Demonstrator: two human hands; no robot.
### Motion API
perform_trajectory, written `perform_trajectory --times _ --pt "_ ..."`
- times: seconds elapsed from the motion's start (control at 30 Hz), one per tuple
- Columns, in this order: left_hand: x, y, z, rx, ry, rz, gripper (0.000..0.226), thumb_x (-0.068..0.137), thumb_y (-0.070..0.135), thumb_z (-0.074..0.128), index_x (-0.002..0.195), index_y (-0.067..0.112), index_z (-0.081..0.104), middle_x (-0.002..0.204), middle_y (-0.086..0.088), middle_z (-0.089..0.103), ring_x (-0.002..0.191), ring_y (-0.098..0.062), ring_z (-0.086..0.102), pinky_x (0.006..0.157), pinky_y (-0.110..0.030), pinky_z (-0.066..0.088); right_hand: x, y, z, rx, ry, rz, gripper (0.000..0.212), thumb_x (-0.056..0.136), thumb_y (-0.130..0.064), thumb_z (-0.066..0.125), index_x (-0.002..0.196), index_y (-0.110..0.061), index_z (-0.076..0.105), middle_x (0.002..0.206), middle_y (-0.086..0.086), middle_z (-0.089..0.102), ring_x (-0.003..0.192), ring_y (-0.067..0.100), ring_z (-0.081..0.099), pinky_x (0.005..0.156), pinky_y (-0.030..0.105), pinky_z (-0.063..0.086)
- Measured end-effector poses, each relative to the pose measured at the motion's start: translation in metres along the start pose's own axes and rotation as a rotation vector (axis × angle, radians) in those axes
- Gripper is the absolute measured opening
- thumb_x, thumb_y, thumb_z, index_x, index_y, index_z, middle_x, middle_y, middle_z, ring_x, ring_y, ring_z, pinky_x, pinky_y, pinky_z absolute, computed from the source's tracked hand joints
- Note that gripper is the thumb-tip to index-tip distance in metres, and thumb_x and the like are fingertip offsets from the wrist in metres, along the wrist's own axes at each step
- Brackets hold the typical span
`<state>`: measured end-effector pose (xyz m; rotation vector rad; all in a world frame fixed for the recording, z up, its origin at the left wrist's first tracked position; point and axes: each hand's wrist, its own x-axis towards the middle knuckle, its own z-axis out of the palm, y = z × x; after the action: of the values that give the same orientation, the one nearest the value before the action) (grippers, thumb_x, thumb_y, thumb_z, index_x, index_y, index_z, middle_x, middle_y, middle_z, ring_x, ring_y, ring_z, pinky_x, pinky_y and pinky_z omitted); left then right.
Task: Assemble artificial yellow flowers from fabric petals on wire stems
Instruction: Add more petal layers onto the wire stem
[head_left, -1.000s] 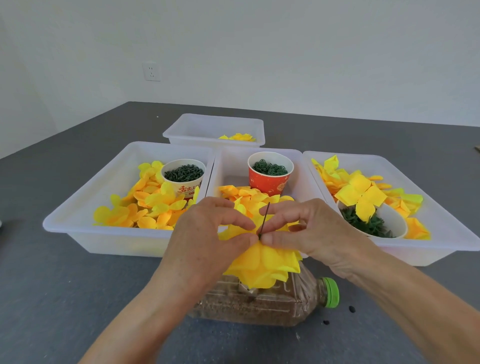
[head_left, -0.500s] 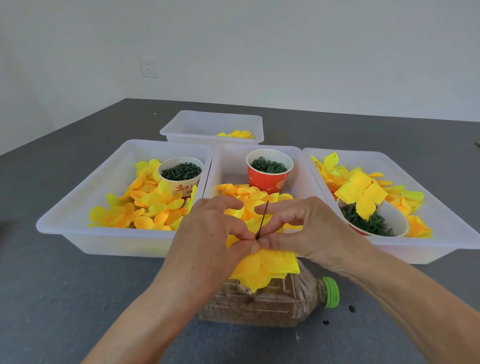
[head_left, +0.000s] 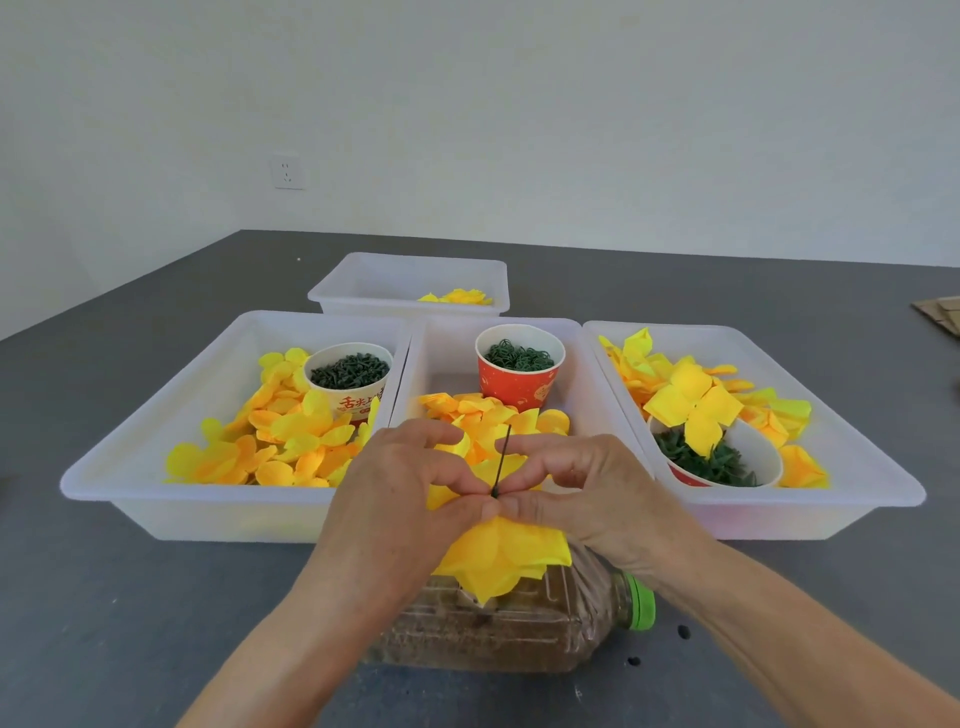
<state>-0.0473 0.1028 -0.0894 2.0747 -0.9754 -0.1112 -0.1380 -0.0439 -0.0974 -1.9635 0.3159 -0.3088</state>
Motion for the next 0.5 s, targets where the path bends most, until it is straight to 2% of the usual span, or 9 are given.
perform_trajectory --times 0.1,0.27,0.4,0.5 --pt "0.0026 0.0 -0.0014 -0.004 -0.037 0.004 0.014 0.071 0.028 0.078 0.064 0.036 0.069 0.113 0.021 0.054 0.116 -0.003 0.044 0.096 -0.029 0.036 0.0008 0.0024 -0.0009 0.038 -0.023 0.035 0.007 0.071 -0.021 0.079 0.075 -0.026 0.076 0.111 -0.022 0.063 0.102 -0.023 0.048 0.084 0.012 0.033" --pt "0.0059 0.0038 -0.0045 -0.012 -0.076 0.006 0.017 0.07 0.024 0.08 0.063 0.035 0.069 0.114 0.02 0.056 0.115 -0.004 0.046 0.094 -0.025 0.032 0.002 0.0029 -0.0032 0.102 -0.037 0.039 0.011 0.071 -0.019 0.079 0.074 -0.029 0.076 0.115 -0.016 0.064 0.104 -0.019 0.051 0.079 0.011 0.037" --pt "0.0086 0.0058 -0.0044 -0.009 -0.062 -0.01 0.015 0.069 0.024 0.08 0.062 0.032 0.07 0.115 0.016 0.058 0.113 -0.005 0.048 0.089 -0.023 0.031 0.0039 0.0054 -0.004 0.135 -0.036 0.053 0.01 0.072 -0.015 0.079 0.079 -0.022 0.077 0.116 -0.011 0.066 0.102 -0.014 0.055 0.068 -0.001 0.041" --pt "0.0096 0.0096 -0.0031 -0.004 -0.051 0.0 0.023 0.067 0.023 0.081 0.055 0.034 0.064 0.112 0.015 0.06 0.109 -0.005 0.05 0.091 -0.025 0.032 0.0036 0.0071 -0.0039 0.176 -0.025 0.059 0.011 0.07 -0.014 0.08 0.079 -0.019 0.077 0.114 -0.009 0.067 0.101 -0.01 0.058 0.067 0.001 0.043"
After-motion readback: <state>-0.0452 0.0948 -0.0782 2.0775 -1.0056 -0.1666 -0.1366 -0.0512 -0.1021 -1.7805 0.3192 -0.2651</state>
